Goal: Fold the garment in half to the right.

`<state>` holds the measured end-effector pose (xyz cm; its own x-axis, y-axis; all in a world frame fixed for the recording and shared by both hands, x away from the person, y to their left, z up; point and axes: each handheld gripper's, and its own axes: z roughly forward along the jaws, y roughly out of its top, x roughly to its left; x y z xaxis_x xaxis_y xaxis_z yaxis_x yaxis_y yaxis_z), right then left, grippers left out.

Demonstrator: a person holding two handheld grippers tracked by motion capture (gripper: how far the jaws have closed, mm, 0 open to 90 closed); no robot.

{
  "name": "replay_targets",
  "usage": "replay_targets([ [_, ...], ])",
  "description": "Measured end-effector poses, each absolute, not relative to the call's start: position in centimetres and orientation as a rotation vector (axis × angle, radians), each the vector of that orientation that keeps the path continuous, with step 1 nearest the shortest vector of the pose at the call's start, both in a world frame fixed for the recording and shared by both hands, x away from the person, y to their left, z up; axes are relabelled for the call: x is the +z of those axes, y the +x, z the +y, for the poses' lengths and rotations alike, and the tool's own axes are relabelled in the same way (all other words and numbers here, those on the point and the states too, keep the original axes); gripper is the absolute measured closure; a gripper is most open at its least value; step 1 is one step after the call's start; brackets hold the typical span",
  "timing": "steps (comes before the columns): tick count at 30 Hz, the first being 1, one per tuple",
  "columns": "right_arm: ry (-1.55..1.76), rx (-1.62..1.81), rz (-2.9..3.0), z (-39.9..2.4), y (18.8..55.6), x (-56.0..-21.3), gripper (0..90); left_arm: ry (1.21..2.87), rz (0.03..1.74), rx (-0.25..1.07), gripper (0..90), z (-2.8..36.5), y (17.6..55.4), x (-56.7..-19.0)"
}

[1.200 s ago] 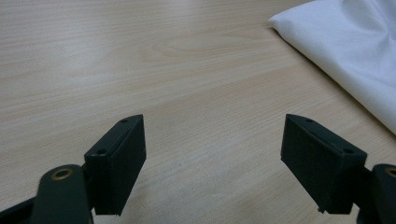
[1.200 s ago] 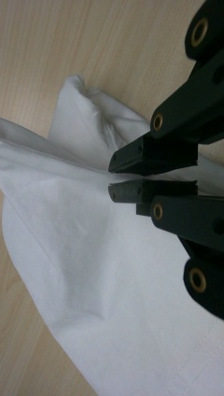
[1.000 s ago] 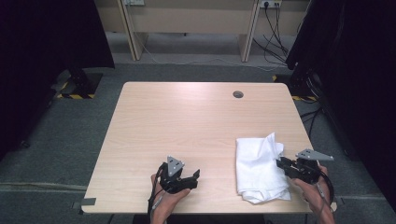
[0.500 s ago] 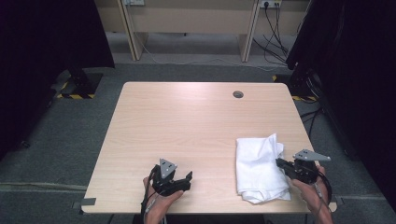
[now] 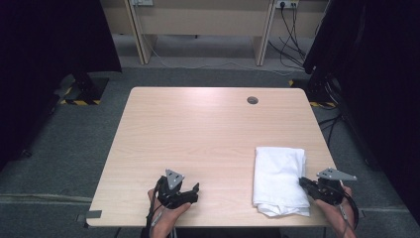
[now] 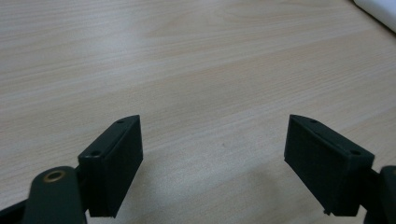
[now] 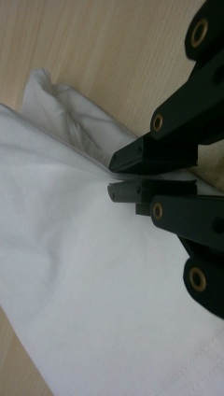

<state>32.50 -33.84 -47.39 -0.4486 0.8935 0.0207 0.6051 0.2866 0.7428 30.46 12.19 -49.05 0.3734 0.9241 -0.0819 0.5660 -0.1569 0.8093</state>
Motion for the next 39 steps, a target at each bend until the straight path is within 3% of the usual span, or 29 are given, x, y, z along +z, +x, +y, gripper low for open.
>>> replay_targets([
  [5,1.336,0.869,2.121,-33.4,32.4,-46.4,62.0,1.840,1.299,0.563,18.8,12.3,30.5,-49.1],
  [7,1.313,0.863,2.100,-33.3,32.1,-45.8,58.4,1.841,1.298,0.567,18.7,12.3,30.5,-49.1],
  [9,1.278,0.851,2.092,-32.7,31.8,-45.2,47.0,1.842,1.296,0.568,18.8,12.4,30.4,-49.1],
  [15,1.197,0.901,2.193,-30.5,31.7,-45.1,33.0,1.842,1.294,0.574,18.7,12.8,30.3,-49.1],
  [26,1.240,0.825,2.261,-29.7,32.5,-46.5,24.4,1.829,1.307,0.579,18.6,13.7,30.1,-49.1],
  [29,1.288,0.812,2.265,-29.6,32.8,-46.9,15.1,1.831,1.304,0.581,18.6,13.7,30.0,-49.1],
  [31,1.288,0.812,2.265,-29.6,32.8,-46.9,15.1,1.832,1.303,0.580,18.6,13.7,30.0,-49.1],
  [32,1.318,0.811,2.264,-29.7,32.9,-47.0,9.3,1.830,1.305,0.580,18.6,13.8,30.0,-49.1],
  [39,1.272,0.857,2.263,-29.5,32.3,-46.1,9.2,1.833,1.303,0.583,18.6,13.7,30.0,-49.1],
])
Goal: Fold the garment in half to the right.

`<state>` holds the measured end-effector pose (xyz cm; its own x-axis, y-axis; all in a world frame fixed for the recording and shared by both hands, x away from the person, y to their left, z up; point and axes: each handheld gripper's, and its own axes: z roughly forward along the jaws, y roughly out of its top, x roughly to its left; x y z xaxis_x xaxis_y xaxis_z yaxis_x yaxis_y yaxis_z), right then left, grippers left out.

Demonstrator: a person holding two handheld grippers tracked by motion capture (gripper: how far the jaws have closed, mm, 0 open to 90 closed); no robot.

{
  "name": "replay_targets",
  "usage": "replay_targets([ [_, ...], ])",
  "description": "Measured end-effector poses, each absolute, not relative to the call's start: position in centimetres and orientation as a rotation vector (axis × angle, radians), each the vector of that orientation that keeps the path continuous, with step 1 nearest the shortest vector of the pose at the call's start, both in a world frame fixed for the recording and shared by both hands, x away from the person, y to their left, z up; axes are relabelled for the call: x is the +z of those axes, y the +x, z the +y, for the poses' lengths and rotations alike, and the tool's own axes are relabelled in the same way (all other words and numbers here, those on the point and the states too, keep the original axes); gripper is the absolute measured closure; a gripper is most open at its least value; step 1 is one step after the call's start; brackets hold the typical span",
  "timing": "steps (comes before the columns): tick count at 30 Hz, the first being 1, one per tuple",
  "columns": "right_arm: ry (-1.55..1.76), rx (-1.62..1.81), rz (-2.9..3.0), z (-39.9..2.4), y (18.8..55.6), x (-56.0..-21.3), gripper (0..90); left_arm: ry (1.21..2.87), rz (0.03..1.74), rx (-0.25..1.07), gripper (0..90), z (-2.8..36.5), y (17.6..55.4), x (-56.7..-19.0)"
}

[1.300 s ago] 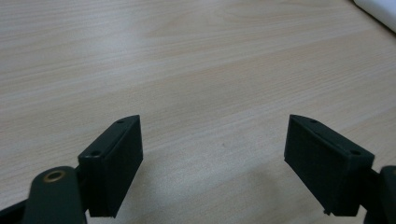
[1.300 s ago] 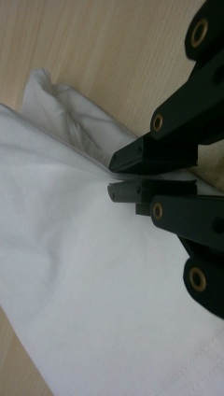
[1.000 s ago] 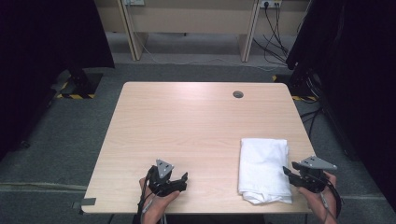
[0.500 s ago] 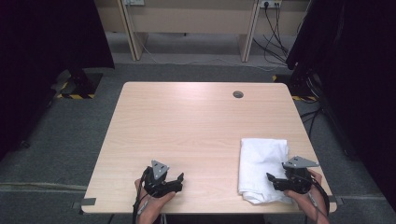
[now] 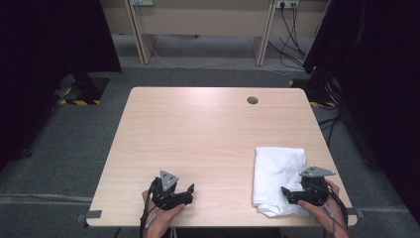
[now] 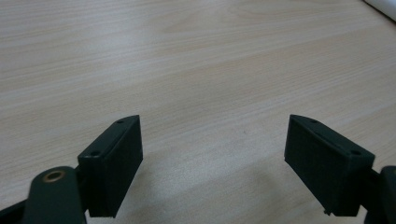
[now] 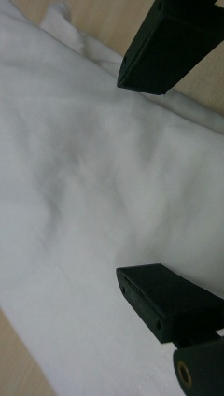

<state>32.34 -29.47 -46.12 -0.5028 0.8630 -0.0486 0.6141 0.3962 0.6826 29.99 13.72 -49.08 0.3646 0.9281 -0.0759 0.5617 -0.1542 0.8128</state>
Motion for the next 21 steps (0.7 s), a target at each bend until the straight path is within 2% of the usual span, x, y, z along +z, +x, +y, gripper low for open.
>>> replay_targets([
  [9,1.272,0.809,2.326,-28.4,33.1,-47.3,7.5,1.845,1.314,0.587,18.3,14.5,30.0,-49.1],
  [21,1.271,0.800,2.334,-26.5,34.0,-47.3,7.7,1.859,1.342,0.582,12.2,15.6,30.0,-49.2],
])
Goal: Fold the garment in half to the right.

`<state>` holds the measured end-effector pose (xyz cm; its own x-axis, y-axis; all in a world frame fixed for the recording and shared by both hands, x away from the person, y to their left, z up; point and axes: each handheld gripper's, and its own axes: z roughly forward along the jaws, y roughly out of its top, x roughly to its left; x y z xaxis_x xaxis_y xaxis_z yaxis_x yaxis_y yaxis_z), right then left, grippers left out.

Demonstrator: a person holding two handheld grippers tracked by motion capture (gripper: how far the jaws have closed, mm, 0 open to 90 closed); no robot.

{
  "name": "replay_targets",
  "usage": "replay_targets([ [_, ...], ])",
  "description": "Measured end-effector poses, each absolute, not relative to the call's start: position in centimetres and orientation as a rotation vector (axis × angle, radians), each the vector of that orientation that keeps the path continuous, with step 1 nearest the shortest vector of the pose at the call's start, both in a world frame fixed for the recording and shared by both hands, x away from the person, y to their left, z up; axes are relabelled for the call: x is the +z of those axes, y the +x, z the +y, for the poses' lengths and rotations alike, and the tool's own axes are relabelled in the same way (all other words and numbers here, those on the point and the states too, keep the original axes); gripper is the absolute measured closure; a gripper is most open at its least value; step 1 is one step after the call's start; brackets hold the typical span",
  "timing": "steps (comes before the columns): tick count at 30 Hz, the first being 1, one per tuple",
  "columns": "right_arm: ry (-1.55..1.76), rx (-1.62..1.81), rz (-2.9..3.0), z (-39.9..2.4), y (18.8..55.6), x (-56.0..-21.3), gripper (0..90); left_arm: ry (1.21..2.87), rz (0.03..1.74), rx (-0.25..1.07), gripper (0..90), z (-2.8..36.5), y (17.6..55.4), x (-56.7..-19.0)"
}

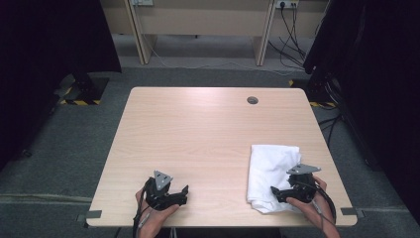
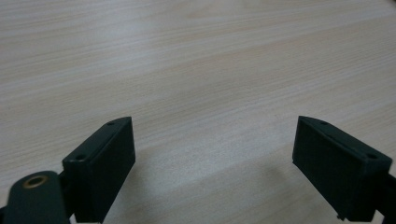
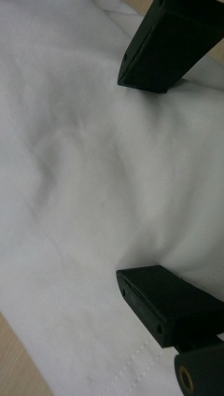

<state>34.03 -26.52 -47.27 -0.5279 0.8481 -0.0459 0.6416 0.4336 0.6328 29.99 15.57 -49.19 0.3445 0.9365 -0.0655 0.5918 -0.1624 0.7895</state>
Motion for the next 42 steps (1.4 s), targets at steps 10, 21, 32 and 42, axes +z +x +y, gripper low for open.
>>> replay_targets([
  [10,1.241,0.801,2.359,-24.3,35.2,-47.3,7.8,1.874,1.361,0.584,10.1,16.4,29.9,-49.4],
  [21,1.165,0.816,2.418,-20.3,36.9,-47.3,8.0,1.870,1.370,0.592,9.9,17.1,29.6,-49.7],
  [32,1.091,0.831,2.468,-16.2,38.2,-47.3,8.0,1.868,1.369,0.595,9.7,17.1,29.6,-49.7],
  [42,1.052,0.838,2.496,-13.6,39.1,-47.3,8.0,1.875,1.368,0.602,9.6,17.1,29.6,-49.8],
])
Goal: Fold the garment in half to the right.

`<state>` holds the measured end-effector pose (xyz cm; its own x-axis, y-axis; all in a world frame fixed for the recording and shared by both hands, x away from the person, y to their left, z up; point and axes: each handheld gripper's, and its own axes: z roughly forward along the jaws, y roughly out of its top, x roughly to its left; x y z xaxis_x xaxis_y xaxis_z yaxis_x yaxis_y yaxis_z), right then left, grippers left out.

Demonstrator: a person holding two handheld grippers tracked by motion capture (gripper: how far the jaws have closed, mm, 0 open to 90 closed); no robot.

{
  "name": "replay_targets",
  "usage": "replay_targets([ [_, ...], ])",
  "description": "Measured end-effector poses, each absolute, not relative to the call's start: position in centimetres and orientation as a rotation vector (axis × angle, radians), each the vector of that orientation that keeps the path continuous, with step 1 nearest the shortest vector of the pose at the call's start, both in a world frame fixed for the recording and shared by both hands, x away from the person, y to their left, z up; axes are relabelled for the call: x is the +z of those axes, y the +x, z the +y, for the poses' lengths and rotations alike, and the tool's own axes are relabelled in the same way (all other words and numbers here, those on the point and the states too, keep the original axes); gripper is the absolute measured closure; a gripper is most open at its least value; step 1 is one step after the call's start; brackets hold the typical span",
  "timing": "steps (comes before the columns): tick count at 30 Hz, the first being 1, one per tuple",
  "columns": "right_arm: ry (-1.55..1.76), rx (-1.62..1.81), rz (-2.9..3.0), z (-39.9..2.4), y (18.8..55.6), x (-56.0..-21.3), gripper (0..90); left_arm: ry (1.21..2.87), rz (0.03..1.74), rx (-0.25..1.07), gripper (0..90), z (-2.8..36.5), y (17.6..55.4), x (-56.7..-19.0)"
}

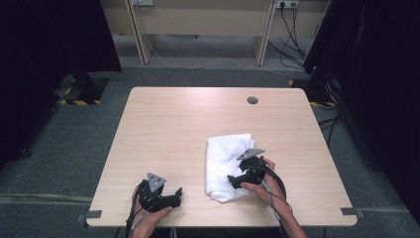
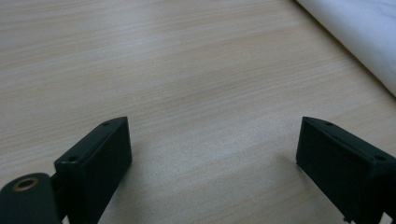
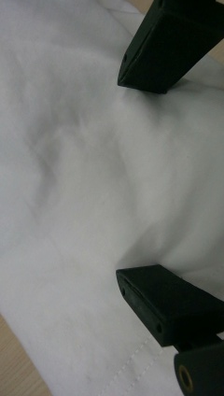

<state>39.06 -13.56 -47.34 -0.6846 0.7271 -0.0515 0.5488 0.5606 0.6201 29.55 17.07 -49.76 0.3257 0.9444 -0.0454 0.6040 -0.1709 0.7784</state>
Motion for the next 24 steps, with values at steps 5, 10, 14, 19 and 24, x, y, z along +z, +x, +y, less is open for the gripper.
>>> replay_targets([
  [5,1.039,0.842,2.503,-12.3,39.5,-47.4,7.9,1.876,1.365,0.600,9.6,16.8,29.6,-49.7],
  [10,1.044,0.888,2.501,-12.3,39.7,-46.9,10.2,1.887,1.325,0.597,9.7,15.4,29.8,-49.3],
  [14,1.111,0.911,2.431,-13.2,40.8,-46.2,10.1,1.885,1.283,0.605,9.7,13.9,30.2,-48.7],
  [19,1.230,0.911,2.337,-14.2,42.8,-45.8,10.1,1.923,1.232,0.620,9.8,11.4,31.1,-48.4],
  [24,1.316,0.907,2.237,-14.6,44.8,-45.0,10.2,1.963,1.225,0.655,10.0,10.2,31.6,-48.6],
])
